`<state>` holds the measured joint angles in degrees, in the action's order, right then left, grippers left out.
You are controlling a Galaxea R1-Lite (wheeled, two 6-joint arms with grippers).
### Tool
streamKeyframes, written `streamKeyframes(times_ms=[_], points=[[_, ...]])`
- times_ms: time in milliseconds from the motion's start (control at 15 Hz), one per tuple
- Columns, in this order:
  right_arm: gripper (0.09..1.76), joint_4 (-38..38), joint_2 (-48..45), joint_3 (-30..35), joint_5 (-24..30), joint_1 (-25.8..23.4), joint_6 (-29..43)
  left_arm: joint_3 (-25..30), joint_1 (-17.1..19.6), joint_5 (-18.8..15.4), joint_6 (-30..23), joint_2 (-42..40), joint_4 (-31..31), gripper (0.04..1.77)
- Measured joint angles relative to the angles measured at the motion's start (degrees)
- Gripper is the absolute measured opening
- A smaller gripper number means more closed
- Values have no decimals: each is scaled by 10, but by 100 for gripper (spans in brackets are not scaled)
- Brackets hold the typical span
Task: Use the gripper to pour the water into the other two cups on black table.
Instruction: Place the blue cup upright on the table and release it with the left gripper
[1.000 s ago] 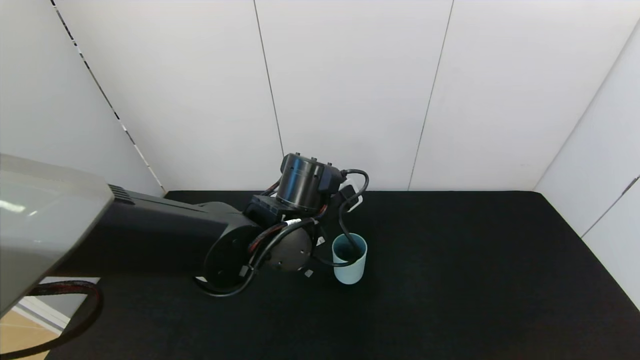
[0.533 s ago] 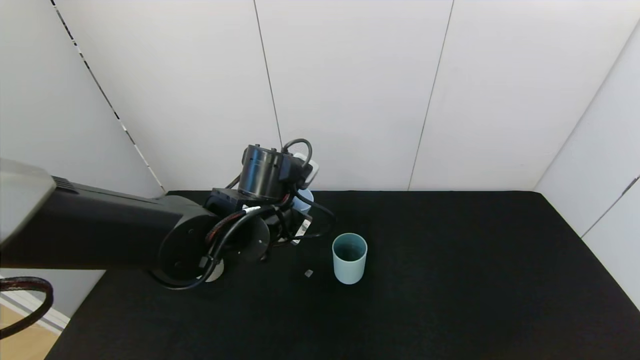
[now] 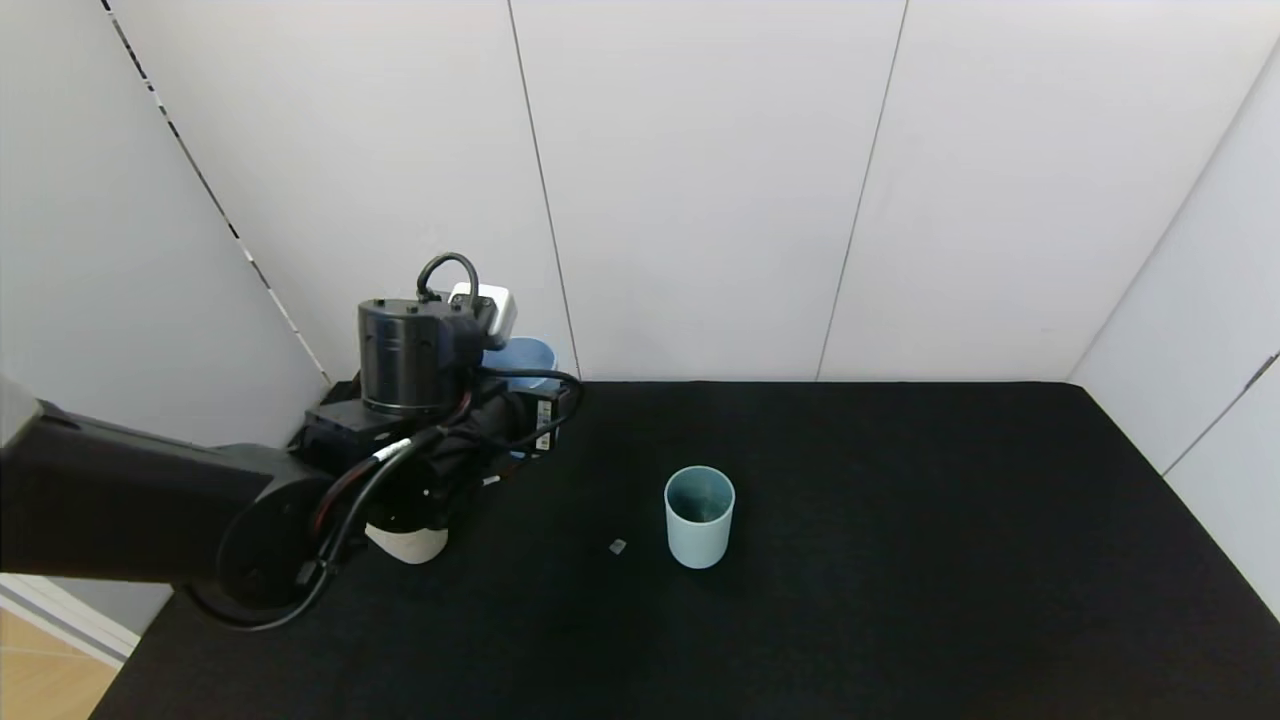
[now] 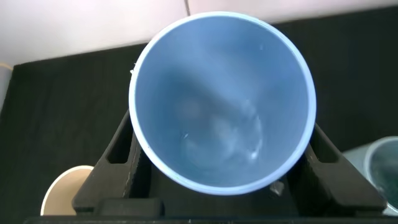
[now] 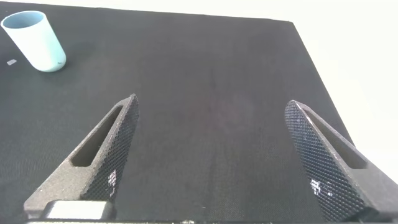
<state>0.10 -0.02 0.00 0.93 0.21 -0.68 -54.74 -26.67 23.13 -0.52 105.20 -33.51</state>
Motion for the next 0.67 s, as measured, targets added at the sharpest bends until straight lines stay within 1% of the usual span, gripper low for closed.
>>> streamKeyframes(times_ms=[133,200,333,533,667], points=[[171,0,0,0,0,0,0,55,5,-3,-5,3,-74,121],[171,0,0,0,0,0,0,73,5,-5,-6,7,-98,121],[171,0,0,0,0,0,0,81,6,-5,-7,17,-114,121],[171,0,0,0,0,0,0,77,4,-6,-7,25,-115,121],[171,0,0,0,0,0,0,79,4,-14,-12,33,-114,121]])
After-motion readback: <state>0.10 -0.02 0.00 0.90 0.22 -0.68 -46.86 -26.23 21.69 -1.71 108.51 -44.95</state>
